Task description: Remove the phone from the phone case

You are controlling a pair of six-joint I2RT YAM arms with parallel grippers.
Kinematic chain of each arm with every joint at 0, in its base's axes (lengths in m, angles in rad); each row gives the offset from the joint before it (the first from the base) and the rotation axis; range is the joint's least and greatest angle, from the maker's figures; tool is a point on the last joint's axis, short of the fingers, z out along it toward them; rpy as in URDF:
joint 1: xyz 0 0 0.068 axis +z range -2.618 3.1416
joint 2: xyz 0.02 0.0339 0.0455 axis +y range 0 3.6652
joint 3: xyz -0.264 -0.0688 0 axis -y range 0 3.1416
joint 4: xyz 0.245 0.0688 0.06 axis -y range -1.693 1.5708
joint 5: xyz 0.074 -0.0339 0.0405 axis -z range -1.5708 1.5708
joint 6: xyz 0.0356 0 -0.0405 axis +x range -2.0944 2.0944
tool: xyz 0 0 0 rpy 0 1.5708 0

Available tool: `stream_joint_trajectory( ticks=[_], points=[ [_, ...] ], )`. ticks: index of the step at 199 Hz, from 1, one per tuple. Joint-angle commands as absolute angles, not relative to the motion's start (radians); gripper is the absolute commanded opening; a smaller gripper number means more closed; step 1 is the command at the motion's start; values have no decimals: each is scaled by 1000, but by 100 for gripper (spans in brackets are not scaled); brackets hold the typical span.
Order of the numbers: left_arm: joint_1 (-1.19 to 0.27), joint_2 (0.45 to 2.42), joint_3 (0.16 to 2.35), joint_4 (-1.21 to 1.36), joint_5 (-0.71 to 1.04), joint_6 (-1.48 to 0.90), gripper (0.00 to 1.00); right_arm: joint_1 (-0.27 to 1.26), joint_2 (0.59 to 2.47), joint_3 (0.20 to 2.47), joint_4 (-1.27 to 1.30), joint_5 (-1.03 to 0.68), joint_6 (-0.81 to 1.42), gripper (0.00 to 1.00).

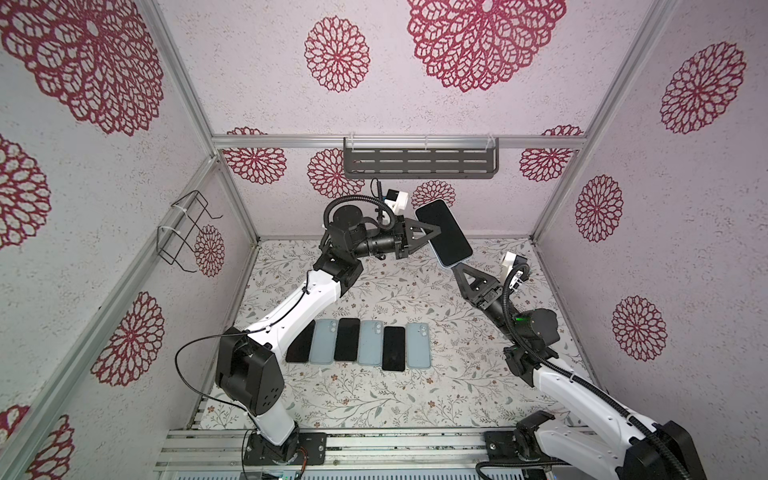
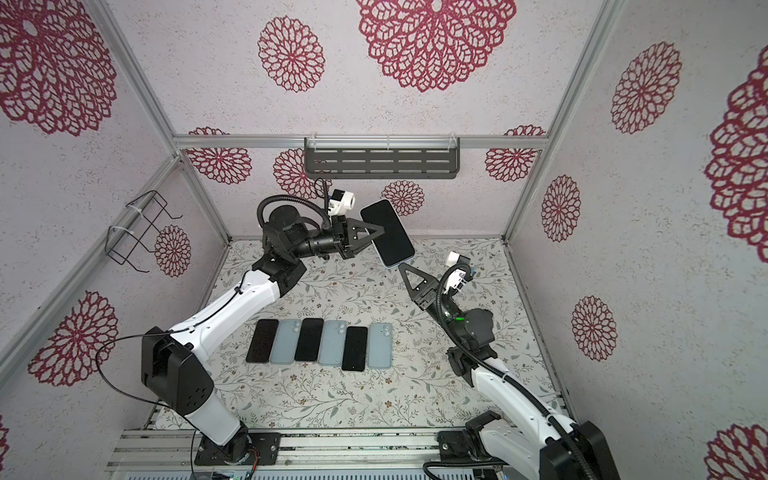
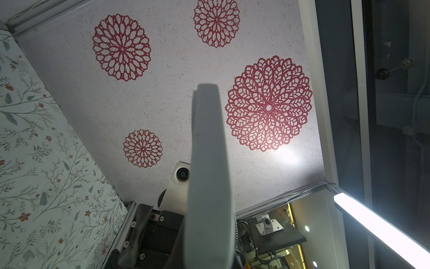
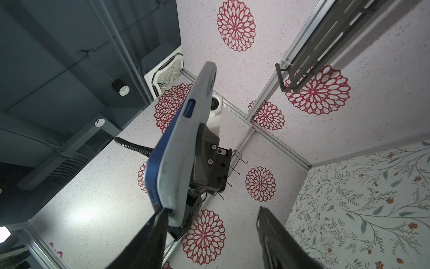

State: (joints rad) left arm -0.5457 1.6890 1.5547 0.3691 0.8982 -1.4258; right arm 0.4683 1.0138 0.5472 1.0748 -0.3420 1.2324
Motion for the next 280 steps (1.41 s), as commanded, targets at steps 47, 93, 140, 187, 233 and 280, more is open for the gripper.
stream_joint_trajectory(
  ticks=[47, 93, 140, 187, 233, 280],
  points=[
    [-607, 1657, 1552, 432, 945, -1398, 0, 464, 1032, 558, 1124, -309, 1258, 60],
    [-615, 1648, 1536, 391, 944, -1343, 0, 457, 1027, 578, 1114, -319, 1260, 60],
    [-635, 1643, 1531, 393, 950, -1330, 0, 448, 1031, 575, 1084, -308, 1265, 56],
    [-659, 1634, 1515, 389, 957, -1324, 0, 419, 1035, 583, 1080, -326, 1264, 53],
    [-675, 1631, 1484, 384, 962, -1315, 0, 379, 1020, 575, 1079, -350, 1273, 51],
    [-681, 1626, 1459, 388, 971, -1309, 0, 340, 1008, 550, 1091, -373, 1292, 46]
  ],
)
